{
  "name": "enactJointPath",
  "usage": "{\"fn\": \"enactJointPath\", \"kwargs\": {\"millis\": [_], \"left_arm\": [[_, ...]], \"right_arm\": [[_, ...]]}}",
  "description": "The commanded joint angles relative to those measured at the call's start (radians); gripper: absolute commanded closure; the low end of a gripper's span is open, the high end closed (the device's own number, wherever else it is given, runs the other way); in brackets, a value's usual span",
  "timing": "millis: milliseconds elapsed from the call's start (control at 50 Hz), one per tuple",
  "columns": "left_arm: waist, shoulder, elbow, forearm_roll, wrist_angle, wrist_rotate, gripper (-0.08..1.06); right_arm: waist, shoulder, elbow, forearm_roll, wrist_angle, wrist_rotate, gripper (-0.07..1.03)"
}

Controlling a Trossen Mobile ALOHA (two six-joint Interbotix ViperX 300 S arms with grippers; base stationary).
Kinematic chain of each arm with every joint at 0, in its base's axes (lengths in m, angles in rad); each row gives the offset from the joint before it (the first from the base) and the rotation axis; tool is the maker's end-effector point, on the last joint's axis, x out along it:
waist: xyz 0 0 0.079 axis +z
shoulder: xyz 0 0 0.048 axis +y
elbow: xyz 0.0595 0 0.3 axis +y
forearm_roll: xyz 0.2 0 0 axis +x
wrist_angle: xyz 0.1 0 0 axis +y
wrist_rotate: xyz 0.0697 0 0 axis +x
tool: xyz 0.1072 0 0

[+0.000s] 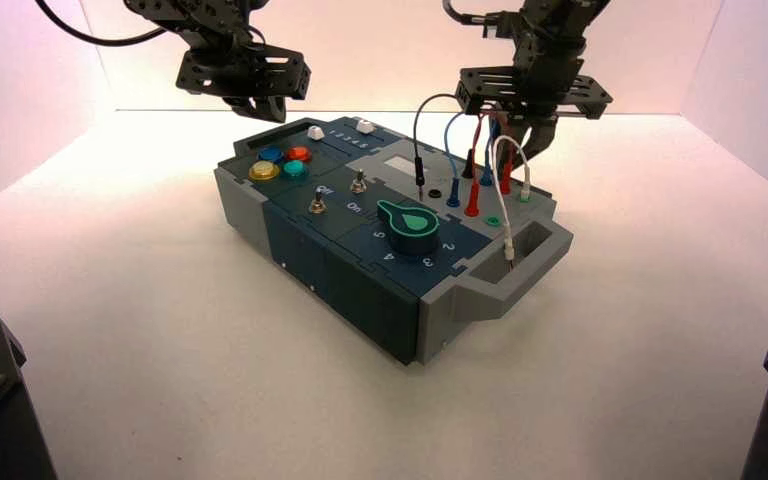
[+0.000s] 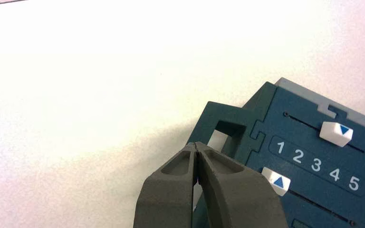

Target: Rotate the box clockwise.

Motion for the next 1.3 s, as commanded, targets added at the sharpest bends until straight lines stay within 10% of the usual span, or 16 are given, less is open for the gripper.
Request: {"fn": "enactJointPath", "kwargs": {"millis": [20, 1300], "left_arm": [[-0.005, -0.078, -0.026, 0.002, 0.026, 0.018, 1.01], [-0.031, 0.002, -0.109, -0.018, 0.314, 0.018, 1.01]], "right_arm": [[0.026, -0.006, -0.009, 0.000, 0.003, -0.003, 0.98], [0.025, -0.005, -0.021, -0.014, 0.012, -0.003, 0.98]]}}
